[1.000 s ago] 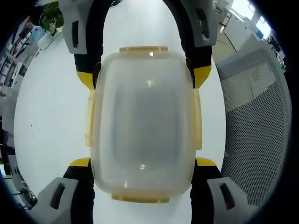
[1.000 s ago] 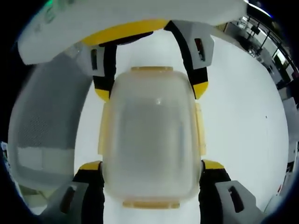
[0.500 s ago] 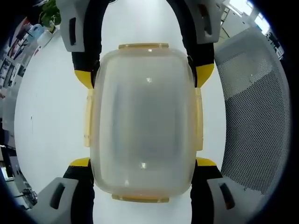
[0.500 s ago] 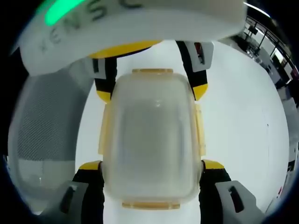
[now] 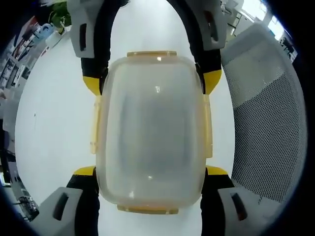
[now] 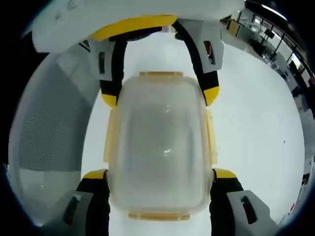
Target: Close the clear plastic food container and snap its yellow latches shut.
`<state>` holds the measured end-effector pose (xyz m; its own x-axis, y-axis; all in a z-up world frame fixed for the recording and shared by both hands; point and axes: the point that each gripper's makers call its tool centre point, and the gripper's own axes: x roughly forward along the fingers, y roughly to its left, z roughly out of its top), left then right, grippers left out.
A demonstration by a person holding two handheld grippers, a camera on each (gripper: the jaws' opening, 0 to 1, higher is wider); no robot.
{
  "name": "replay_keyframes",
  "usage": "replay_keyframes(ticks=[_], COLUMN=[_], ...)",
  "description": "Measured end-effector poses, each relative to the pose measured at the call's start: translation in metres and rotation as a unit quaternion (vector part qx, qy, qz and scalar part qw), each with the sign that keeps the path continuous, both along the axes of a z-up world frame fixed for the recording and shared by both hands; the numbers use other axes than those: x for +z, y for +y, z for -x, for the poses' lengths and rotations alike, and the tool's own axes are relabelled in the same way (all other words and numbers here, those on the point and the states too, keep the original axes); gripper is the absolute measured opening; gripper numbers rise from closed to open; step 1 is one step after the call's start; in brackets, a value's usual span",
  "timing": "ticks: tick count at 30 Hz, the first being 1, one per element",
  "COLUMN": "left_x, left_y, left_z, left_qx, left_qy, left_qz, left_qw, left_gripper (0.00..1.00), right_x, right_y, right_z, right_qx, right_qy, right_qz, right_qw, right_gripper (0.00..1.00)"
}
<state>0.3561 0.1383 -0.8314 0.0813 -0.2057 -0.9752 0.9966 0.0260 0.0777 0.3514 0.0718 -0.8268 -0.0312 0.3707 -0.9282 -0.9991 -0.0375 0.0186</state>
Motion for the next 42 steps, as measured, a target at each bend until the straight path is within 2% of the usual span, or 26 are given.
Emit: replay_keyframes(ticks=[30,42], left_x=[0.001,0.001], left_y=[0.05,0.053], left_z=[0.005,0.005], left_qx=[0.0,-0.002], left_qy=[0.003,0.007], left_qz=[0.016,0.017], left_qw=[0.9999,0.9998], left_gripper=[0.86,0.86], right_x=[-0.001,-0.001], right_y=[0.05,0.055], right_z=[0.005,0.004], right_qx=[-0.002,-0.006], right_qy=[-0.007,-0.015], right_qz=[-0.009,-0.011], right_qw=[0.9999,0.9998], right_gripper=[0.85,0.86])
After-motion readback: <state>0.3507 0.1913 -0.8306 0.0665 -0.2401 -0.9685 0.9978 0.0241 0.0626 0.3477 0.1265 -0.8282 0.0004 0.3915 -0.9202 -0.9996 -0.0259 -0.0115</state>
